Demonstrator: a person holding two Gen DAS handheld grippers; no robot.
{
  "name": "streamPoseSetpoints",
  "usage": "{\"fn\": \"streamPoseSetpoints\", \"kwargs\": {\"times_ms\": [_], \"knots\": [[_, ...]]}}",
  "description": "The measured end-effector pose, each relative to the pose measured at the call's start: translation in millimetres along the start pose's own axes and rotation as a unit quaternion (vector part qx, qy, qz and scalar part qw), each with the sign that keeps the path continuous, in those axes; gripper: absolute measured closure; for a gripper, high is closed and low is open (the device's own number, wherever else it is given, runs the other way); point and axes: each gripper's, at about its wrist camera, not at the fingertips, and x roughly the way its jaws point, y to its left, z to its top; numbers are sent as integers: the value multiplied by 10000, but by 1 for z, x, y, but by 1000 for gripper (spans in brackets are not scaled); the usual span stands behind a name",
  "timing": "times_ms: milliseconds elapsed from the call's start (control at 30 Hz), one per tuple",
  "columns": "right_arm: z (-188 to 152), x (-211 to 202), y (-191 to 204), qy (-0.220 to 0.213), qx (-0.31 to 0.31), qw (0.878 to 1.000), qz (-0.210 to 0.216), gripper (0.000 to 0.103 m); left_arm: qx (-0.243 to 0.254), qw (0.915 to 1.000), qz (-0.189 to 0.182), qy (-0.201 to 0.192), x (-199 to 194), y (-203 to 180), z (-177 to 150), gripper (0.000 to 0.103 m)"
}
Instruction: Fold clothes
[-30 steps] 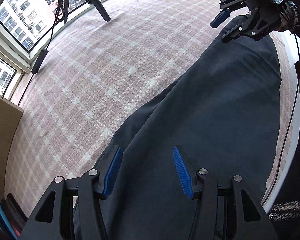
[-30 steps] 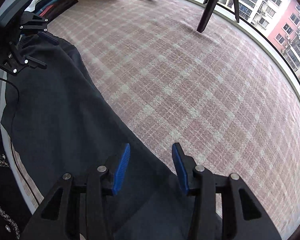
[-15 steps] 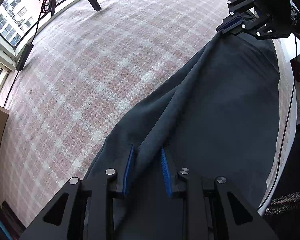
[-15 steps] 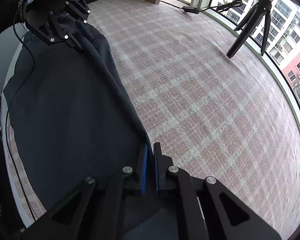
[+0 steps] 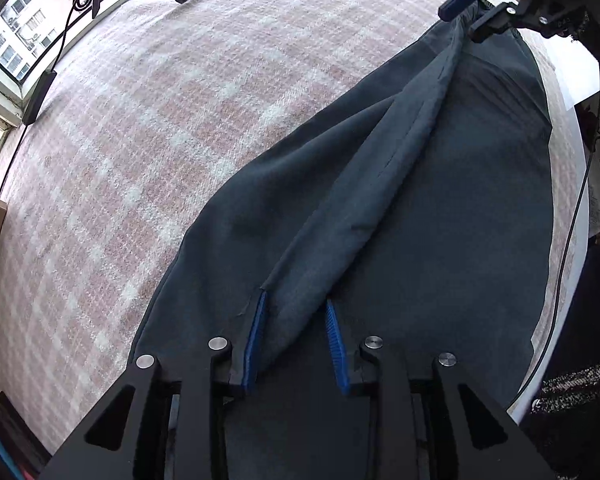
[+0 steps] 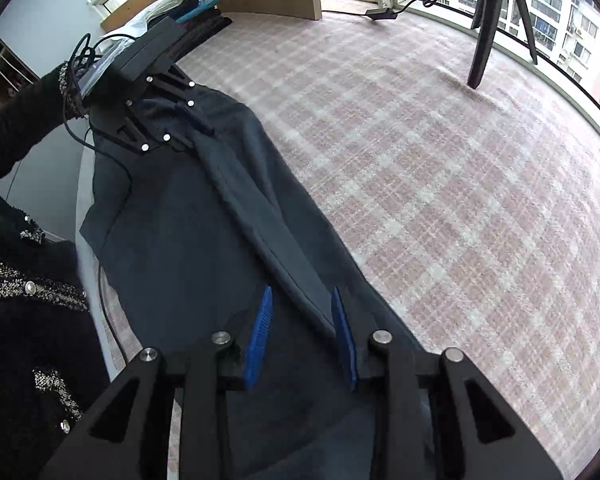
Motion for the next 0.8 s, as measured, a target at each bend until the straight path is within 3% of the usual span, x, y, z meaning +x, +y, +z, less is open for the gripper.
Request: {"fn": "streamPoseSetpoints", "kwargs": {"times_ms": [67,167,267,400,467,567,667,800], "knots": [[6,18,-8,402,-255,9983,-333,72,-15,10000,17,3,0,-2,-3,75],[7,39,-13,811,-513,9943,-464,72,-32,10000,24,1,-1,-5,-8,74],[9,37,-13,798,-599,9942,-394,72,6,10000,-38,-32,-1,-10,-15,74],[24,4,-32,251,32,9989,397,72,144,9999,0,-49,-1,-17,-23,74],[31,0,-40,134,127,9998,94,72,165,9998,-24,-58,-1,-19,-27,74],[33,15,-38,463,-157,9981,-378,72,154,9998,-42,-68,-2,-21,-33,74],[24,33,-20,896,-577,9936,-377,72,159,9998,-34,-90,-2,-24,-39,74],[17,35,-3,962,-785,9916,-375,70,140,9998,-54,-100,-3,-26,-46,71]]}}
